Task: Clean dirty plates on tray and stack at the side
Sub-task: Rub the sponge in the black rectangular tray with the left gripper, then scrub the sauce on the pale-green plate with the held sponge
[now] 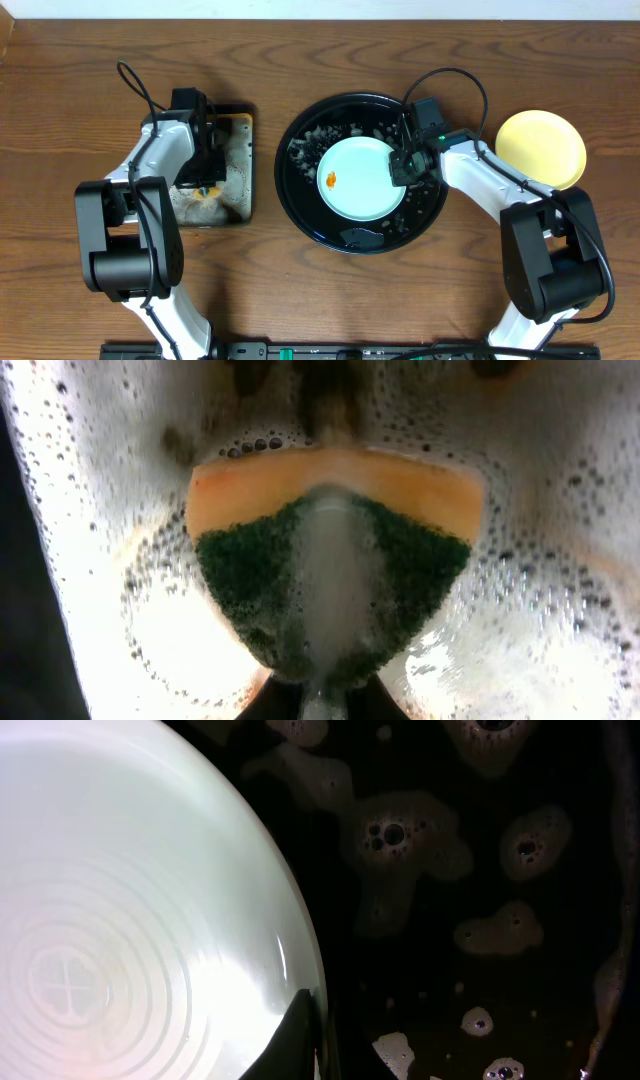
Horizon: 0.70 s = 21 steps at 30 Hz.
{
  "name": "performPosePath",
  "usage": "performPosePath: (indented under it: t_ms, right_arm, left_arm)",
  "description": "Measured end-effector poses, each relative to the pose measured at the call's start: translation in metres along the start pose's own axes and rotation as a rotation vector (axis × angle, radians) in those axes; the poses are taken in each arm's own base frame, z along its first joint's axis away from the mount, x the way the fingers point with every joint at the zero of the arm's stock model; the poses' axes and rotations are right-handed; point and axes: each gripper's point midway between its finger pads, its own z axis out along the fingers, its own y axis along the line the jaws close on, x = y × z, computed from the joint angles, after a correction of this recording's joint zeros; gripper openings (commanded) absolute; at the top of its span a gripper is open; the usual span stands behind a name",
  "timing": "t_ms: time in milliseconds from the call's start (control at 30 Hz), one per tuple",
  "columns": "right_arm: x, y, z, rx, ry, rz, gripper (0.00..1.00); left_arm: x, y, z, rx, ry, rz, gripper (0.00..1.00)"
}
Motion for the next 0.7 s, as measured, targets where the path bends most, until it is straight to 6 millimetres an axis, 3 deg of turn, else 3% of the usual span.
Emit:
performPosePath:
  t_ms: [133, 200, 367, 500, 700]
  right_arm:
    - [0.000, 0.000, 0.000, 0.000, 0.000, 0.000, 0.02]
    - [0.000, 0.000, 0.000, 0.000, 0.000, 0.000, 0.01]
    - [0.000, 0.000, 0.000, 0.000, 0.000, 0.000, 0.01]
    - [0.000, 0.000, 0.000, 0.000, 0.000, 0.000, 0.01]
    - [0.000, 0.000, 0.000, 0.000, 0.000, 0.000, 0.01]
  left_arm:
    - [0.002, -0.006, -0.008, 0.038, 0.012, 0.001, 0.08]
    - [-0.002, -0.011, -0.021, 0.076, -0.019, -0.001, 0.07]
    - [-0.027, -0.021, -0.086, 0.171, -0.211, -0.006, 0.07]
    - [-0.033, -0.026, -0.126, 0.224, -0.317, -0.010, 0.07]
    - [-0.033, -0.031, -0.128, 0.258, -0.314, -0.022, 0.07]
